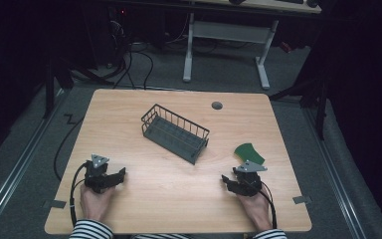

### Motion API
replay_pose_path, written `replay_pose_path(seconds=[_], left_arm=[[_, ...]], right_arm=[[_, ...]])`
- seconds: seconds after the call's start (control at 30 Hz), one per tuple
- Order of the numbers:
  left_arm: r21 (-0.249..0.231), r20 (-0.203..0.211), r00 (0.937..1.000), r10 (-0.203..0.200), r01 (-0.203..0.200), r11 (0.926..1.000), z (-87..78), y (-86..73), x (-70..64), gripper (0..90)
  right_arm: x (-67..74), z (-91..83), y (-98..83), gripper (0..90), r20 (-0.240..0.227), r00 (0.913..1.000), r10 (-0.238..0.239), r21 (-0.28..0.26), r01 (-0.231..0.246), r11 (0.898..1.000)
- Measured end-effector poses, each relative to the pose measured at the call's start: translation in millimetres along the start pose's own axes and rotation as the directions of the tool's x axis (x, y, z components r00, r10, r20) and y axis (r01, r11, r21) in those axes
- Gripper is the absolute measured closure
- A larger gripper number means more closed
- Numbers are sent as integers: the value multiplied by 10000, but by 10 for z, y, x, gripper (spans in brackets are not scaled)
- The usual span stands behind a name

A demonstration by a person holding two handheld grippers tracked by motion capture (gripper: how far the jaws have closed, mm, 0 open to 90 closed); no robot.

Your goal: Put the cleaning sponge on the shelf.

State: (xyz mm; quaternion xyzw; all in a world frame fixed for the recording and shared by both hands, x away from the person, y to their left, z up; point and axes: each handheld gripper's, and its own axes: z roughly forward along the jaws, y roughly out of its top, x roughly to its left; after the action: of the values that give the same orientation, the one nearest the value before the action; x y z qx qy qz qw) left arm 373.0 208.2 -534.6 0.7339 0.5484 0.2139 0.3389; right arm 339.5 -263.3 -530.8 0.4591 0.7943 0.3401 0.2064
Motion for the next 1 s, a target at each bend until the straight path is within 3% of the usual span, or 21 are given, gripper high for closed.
replay_pose_path(seconds=[0.13, 0.27, 0.3, 0.43, 0.53, 0.57, 0.63, 0.67, 0.7, 0.9, 1.0], left_arm=[[-103, 624, 9968, -491, 499, 9987, -41, 59, 5, 215], [-229, 764, 9966, -324, 342, 9992, -51, 129, -25, 223], [-335, 1020, 9937, -454, 491, 9982, -50, 176, -25, 234], [-418, 1175, 9920, -467, 519, 9978, -40, 278, -35, 225], [-474, 1377, 9897, -385, 454, 9978, -41, 410, -39, 223], [-548, 1410, 9899, -163, 243, 9982, -32, 519, -44, 222], [-667, 1320, 9912, -131, 221, 9975, 14, 610, -25, 223], [-641, 1615, 9862, -372, 482, 9968, 43, 655, -1, 226], [-547, 1649, 9856, -375, 471, 9974, 68, 709, 0, 220], [-535, 1571, 9876, 50, 35, 9986, 140, 966, -75, 233], [-860, 1637, 9864, 123, 19, 9963, 161, 1140, -118, 260]], right_arm=[[16, -85, 26, 469, -65, 10000, -36, -318, 33, 9995], [1, -195, 79, 479, -464, 9986, 247, -640, -277, 9976], [-9, -209, 92, 479, -543, 9980, 327, -683, -364, 9970], [-57, -247, 189, 464, -503, 9975, 493, -795, -532, 9954], [-91, -275, 286, 447, -593, 9950, 809, -1056, -868, 9906], [-101, -285, 326, 471, -522, 9950, 850, -1155, -905, 9892], [-127, -292, 423, 503, -552, 9942, 923, -1133, -981, 9887], [-141, -289, 474, 511, -581, 9941, 919, -1123, -980, 9888], [-159, -284, 526, 515, -689, 9942, 825, -1170, -901, 9890], [-217, -242, 757, 556, -850, 9926, 869, -1273, -973, 9871], [-245, -211, 864, 586, -874, 9915, 968, -1649, -1102, 9801]])
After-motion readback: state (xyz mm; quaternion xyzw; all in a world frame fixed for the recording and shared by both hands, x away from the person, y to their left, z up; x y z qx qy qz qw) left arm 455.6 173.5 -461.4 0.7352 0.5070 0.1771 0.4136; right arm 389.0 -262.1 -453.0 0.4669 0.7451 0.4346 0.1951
